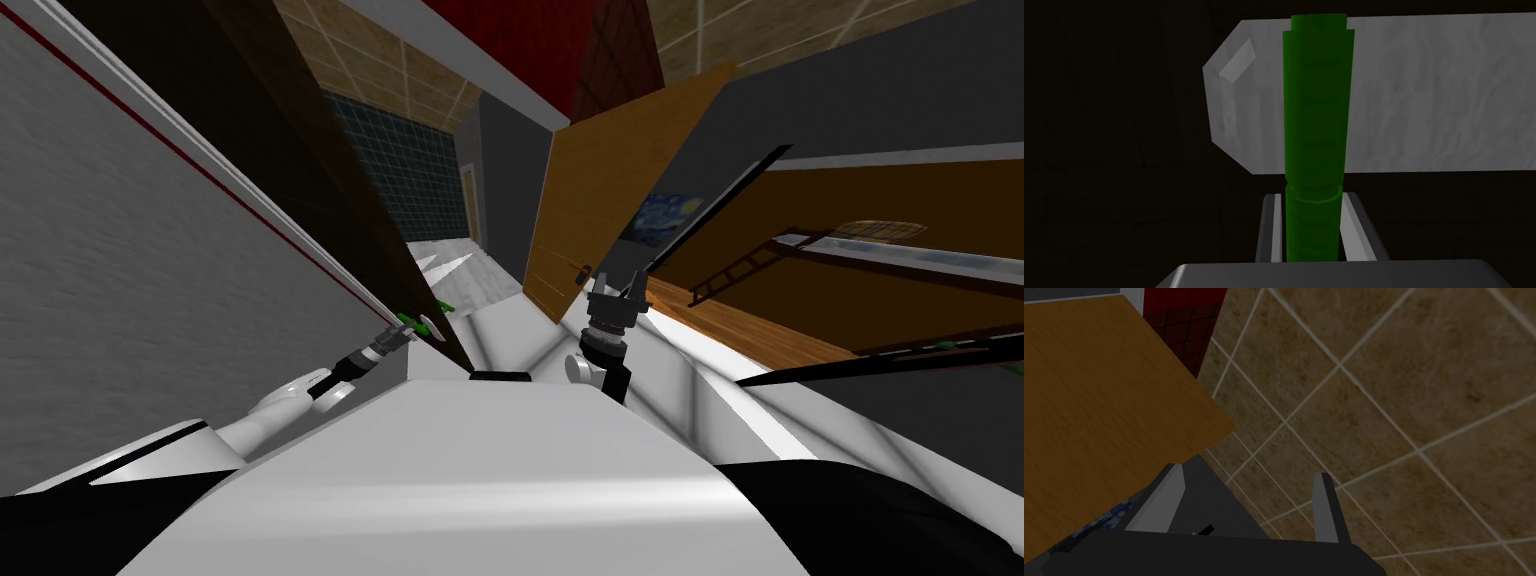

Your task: Pull the door open

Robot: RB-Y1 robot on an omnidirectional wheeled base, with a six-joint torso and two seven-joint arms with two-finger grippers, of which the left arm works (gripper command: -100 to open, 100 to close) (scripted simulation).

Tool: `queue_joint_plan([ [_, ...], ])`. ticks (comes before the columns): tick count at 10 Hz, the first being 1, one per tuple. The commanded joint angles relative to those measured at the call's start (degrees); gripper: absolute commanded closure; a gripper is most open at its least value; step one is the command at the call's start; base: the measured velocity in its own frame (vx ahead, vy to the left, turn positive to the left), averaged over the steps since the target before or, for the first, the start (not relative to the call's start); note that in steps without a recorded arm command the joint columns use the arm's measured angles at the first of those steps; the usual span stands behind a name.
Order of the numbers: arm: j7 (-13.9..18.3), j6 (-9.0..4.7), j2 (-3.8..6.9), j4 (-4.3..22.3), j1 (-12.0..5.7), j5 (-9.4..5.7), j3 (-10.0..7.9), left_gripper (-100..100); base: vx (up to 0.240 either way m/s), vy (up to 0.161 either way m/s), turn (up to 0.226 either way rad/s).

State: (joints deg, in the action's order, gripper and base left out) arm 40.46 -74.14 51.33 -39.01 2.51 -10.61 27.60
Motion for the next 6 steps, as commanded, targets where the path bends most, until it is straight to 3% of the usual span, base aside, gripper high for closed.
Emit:
queue_joint_plan([
  [1, -0.1, -0.64, -0.54, -0.2, -0.35, 0.15, 0.3, 100, 0.017, -0.066, -0.041],
  [6, -0.4, -2.22, -1.7, -0.5, -1.05, 0.51, 1.0, 100, 0.073, -0.119, -0.046],
])
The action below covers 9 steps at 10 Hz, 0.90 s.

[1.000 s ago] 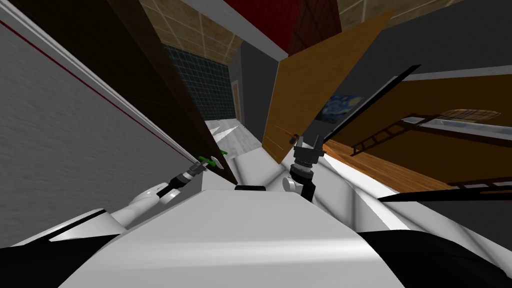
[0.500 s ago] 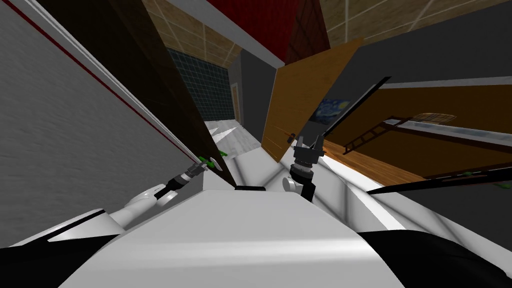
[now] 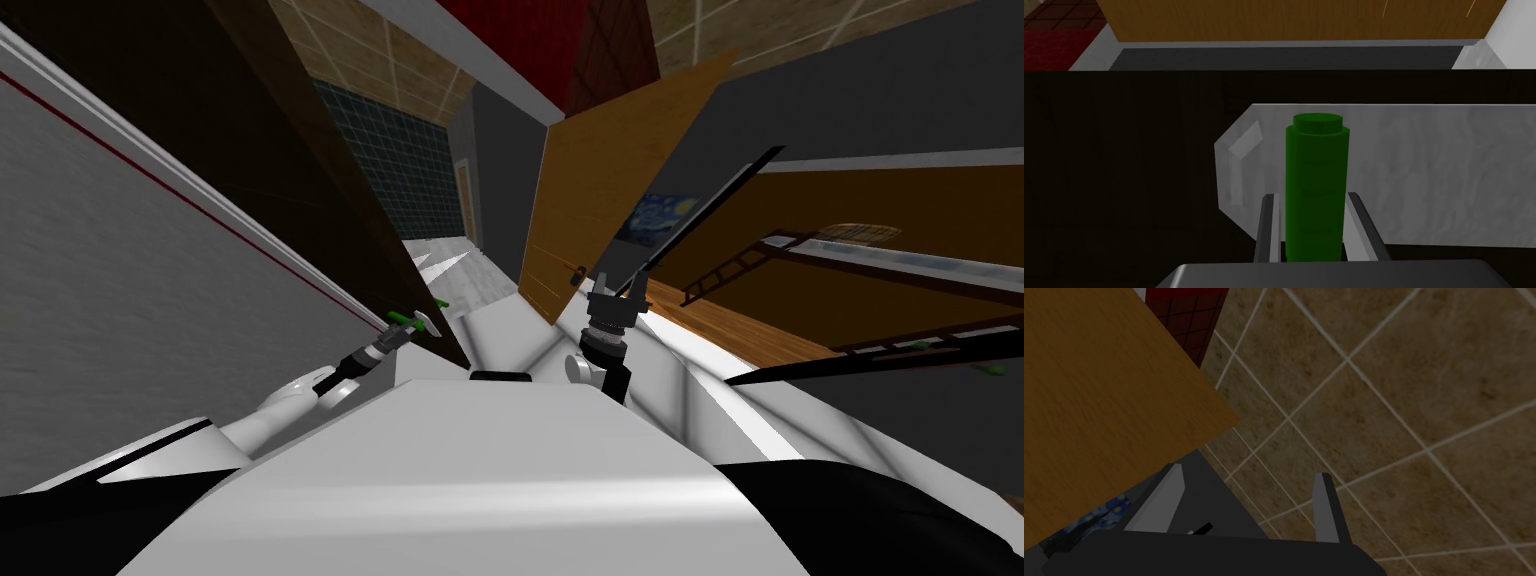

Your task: Pull the door open

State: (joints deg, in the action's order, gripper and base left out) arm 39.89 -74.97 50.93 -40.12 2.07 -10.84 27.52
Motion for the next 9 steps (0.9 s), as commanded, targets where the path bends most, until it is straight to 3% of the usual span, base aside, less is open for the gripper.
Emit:
queue_joint_plan([
  [1, 0.1, -1.66, -1.48, 0.6, -0.72, 0.8, 1.2, 100, 0.071, -0.152, -0.079],
  [4, 0.0, -2.27, -1.86, 0.5, -0.92, 0.93, 1.46, 100, 0.04, -0.088, -0.027],
  [6, -0.2, -3.52, -2.57, 0.4, -1.28, 1.19, 1.96, 100, 0.049, -0.133, -0.082],
  [7, -0.1, -0.98, -1.67, 1.0, -0.35, 0.03, 0.1, -100, -0.047, -0.005, 0.222],
  [9, -0.1, -0.98, -1.67, 1.0, -0.35, 0.03, 0.1, -100, -0.073, 0.06, 0.053],
])
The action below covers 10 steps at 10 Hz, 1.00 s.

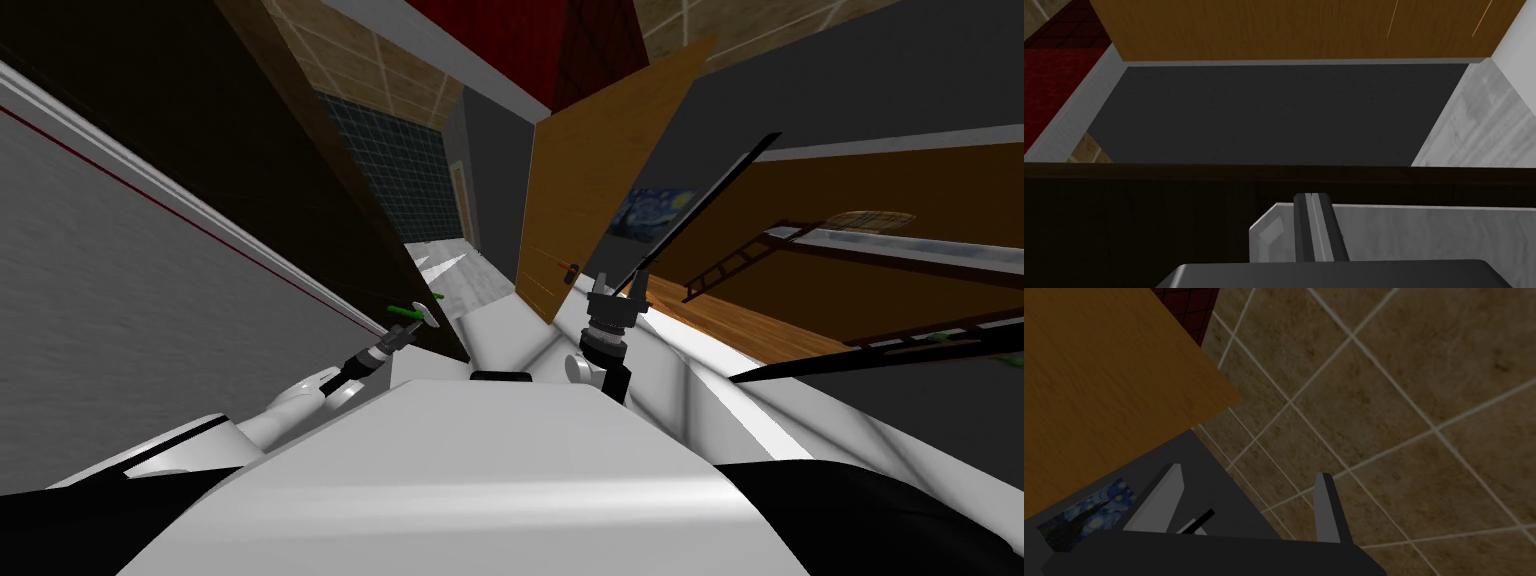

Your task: Pull the door open

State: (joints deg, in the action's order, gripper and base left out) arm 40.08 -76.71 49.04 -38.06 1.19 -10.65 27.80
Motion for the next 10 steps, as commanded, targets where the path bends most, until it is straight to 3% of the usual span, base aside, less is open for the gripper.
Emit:
queue_joint_plan([
  [1, -0.1, 1.91, 0.6, -0.1, 0.94, -0.88, -1.3, -100, -0.082, 0.068, 0.135],
  [5, 0.4, 4.61, 1.56, 2.1, 1.93, -2.63, -3.97, -100, -0.091, 0.084, 0.153],
  [6, 0.2, 4.1, 1.18, 1.8, 1.7, -2.28, -3.46, -100, -0.036, 0.029, 0.028],
  [7, 0.2, 5.8, 0.74, 2.0, 0.84, -2.42, -4.1, -100, 0.162, -0.046, -0.164],
  [10, 0.2, 7.65, 0.12, 2.3, -0.33, -2.52, -4.79, -100, 0.237, -0.033, -0.101],
])
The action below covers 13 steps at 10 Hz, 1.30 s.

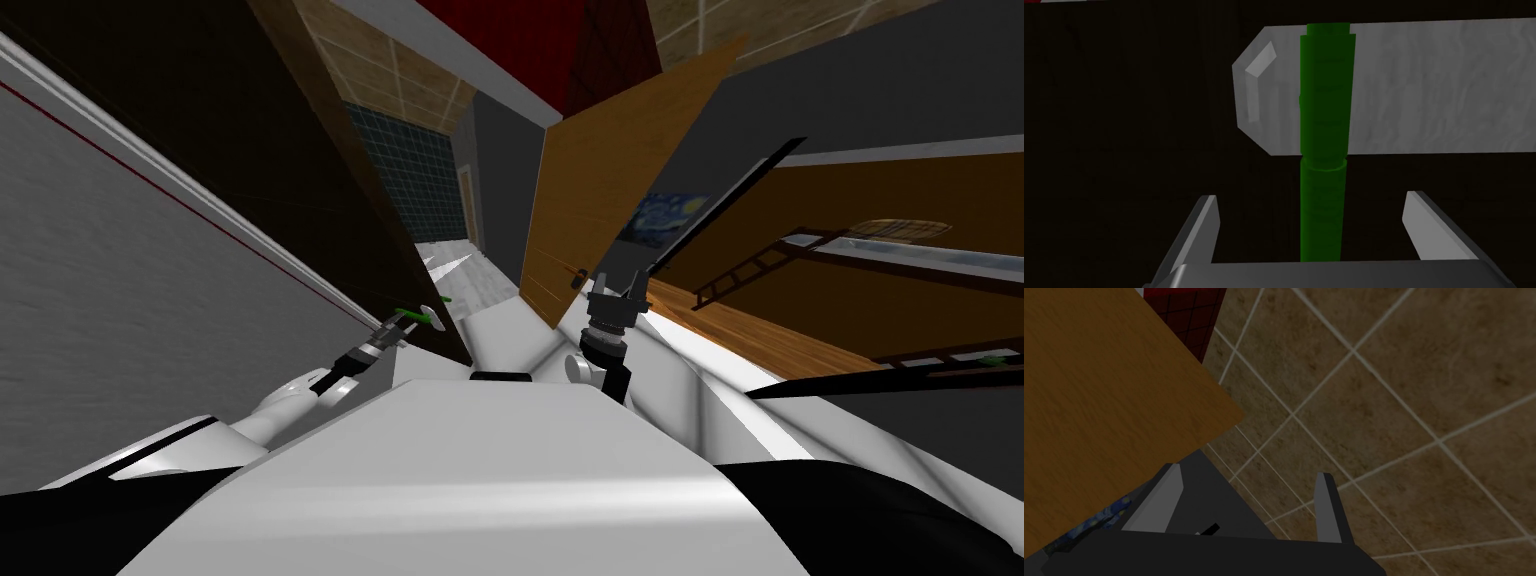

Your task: Pull the door open

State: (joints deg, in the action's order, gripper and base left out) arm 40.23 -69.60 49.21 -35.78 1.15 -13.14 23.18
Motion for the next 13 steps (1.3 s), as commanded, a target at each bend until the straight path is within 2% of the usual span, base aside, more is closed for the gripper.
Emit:
queue_joint_plan([
  [1, 0.0, 0.0, 0.0, 0.0, 0.0, 0.0, 0.0, -100, 0.117, -0.008, -0.024],
  [2, 0.0, 0.0, 0.0, 0.0, 0.0, 0.0, 0.0, 100, -0.01, -0.001, 0.019],
  [7, 0.0, 0.0, 0.0, 0.0, 0.0, 0.0, 0.0, 100, -0.022, 0.005, 0.001],
  [8, -0.1, -1.81, 0.27, 0.2, 0.47, 0.3, 0.61, 100, 0.012, 0.001, 0.011],
  [10, -0.2, -3.03, 0.4, 0.2, 0.79, 0.5, 1.01, 100, 0.023, 0.002, 0.012],
  [11, -0.2, -4.45, 0.56, 0.3, 1.17, 0.72, 1.48, 100, 0.02, 0.004, 0.004],
  [13, -0.3, -6.03, 0.75, 0.4, 1.6, 0.97, 2.0, 100, 0.018, 0.011, 0.01],
])
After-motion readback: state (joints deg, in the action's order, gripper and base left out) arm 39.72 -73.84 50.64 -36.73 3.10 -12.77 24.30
